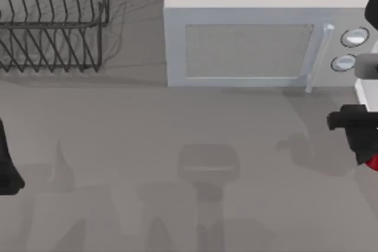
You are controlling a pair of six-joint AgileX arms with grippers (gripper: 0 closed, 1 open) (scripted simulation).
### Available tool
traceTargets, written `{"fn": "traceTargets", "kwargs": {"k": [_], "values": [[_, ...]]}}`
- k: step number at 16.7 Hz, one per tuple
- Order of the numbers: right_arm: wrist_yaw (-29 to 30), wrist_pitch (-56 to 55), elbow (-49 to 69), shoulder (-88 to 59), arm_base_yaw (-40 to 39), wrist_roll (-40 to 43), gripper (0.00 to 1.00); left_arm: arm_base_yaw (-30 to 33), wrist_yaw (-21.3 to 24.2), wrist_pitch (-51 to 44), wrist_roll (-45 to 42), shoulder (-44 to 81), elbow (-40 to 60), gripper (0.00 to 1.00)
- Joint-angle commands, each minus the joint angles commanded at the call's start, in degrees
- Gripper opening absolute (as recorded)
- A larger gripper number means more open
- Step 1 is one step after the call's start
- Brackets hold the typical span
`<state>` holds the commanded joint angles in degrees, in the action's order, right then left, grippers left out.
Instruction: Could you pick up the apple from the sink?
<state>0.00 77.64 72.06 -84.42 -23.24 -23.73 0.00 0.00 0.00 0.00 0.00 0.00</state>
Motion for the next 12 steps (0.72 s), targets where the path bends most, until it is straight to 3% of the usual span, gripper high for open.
{"fn": "traceTargets", "kwargs": {"k": [6, 12], "values": [[-0.1, -2.1, -2.1, -0.6, 0.2, 0.0, 0.00, 0.0, 0.0, 0.0, 0.0, 0.0, 0.0, 1.00], [0.0, -19.7, -15.2, -3.5, -0.1, -0.3, 0.00, 0.0, 0.0, 0.0, 0.0, 0.0, 0.0, 1.00]]}}
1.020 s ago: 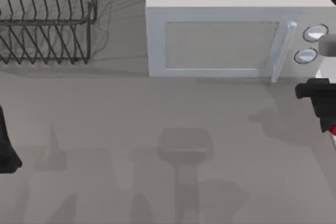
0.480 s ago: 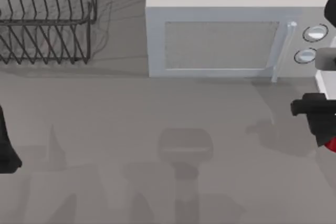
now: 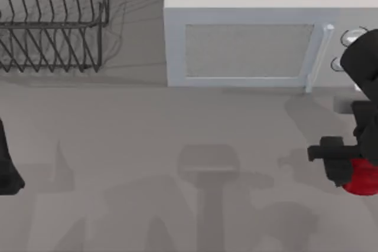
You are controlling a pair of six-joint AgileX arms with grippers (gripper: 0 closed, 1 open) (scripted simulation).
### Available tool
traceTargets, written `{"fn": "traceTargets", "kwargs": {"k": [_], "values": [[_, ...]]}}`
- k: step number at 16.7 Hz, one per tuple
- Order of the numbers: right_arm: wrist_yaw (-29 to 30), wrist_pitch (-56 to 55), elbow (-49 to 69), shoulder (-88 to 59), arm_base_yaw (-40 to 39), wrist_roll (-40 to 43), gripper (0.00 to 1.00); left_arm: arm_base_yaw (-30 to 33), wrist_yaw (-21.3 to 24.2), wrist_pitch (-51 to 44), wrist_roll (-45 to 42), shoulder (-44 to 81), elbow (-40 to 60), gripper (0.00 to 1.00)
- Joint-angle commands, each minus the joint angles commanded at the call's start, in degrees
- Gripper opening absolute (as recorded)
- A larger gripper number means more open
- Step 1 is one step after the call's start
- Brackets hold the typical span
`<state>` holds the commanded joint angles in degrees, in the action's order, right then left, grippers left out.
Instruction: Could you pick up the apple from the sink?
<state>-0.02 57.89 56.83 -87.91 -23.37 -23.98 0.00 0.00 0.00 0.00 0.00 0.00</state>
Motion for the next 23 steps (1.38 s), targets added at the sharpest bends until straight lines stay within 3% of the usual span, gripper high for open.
{"fn": "traceTargets", "kwargs": {"k": [8, 21, 23], "values": [[0.0, -6.2, -5.7, -1.5, -0.2, -0.1, 0.00, 0.0, 0.0, 0.0, 0.0, 0.0, 0.0, 1.00], [0.0, -6.2, -5.7, -1.5, -0.2, -0.1, 0.98, 0.0, 0.0, 0.0, 0.0, 0.0, 0.0, 1.00], [0.0, -6.2, -5.7, -1.5, -0.2, -0.1, 1.00, 0.0, 0.0, 0.0, 0.0, 0.0, 0.0, 1.00]]}}
